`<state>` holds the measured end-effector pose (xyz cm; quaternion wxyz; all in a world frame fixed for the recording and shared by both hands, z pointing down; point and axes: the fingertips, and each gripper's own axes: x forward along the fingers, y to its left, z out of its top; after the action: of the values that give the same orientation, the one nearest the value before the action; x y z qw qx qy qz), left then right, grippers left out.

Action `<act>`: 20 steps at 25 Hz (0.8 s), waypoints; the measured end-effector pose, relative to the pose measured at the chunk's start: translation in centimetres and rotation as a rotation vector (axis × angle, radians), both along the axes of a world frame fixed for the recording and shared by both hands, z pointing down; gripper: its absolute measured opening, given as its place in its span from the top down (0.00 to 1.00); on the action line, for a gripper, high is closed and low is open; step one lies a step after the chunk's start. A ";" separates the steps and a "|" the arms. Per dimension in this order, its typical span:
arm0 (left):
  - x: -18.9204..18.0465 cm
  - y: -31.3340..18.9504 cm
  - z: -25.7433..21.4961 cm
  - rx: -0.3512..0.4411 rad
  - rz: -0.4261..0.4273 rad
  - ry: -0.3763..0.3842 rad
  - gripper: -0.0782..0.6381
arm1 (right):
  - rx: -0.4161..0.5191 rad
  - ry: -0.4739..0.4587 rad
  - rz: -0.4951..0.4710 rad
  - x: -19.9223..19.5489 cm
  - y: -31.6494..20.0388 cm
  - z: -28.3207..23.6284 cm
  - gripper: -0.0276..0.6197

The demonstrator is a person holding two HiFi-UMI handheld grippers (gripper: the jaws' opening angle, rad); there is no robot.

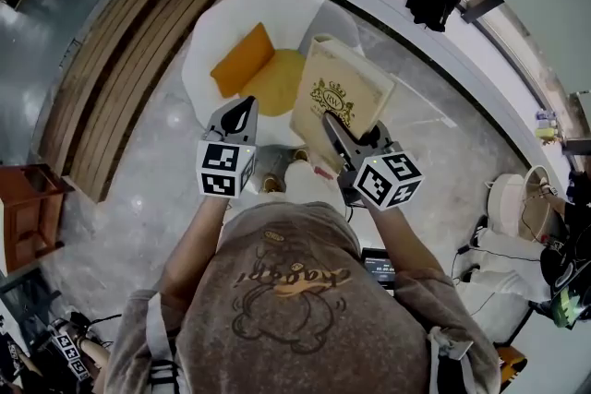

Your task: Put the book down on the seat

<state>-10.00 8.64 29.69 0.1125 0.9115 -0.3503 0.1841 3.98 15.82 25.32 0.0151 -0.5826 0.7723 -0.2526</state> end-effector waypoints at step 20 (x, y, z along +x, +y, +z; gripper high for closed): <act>7.8 -9.6 0.8 -0.010 -0.087 -0.034 0.89 | -0.029 -0.011 -0.123 7.9 -10.1 0.8 0.60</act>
<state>-2.19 -0.93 30.51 0.1191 0.8914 -0.3907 0.1963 11.89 5.76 26.15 -0.0047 -0.5328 0.8029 -0.2672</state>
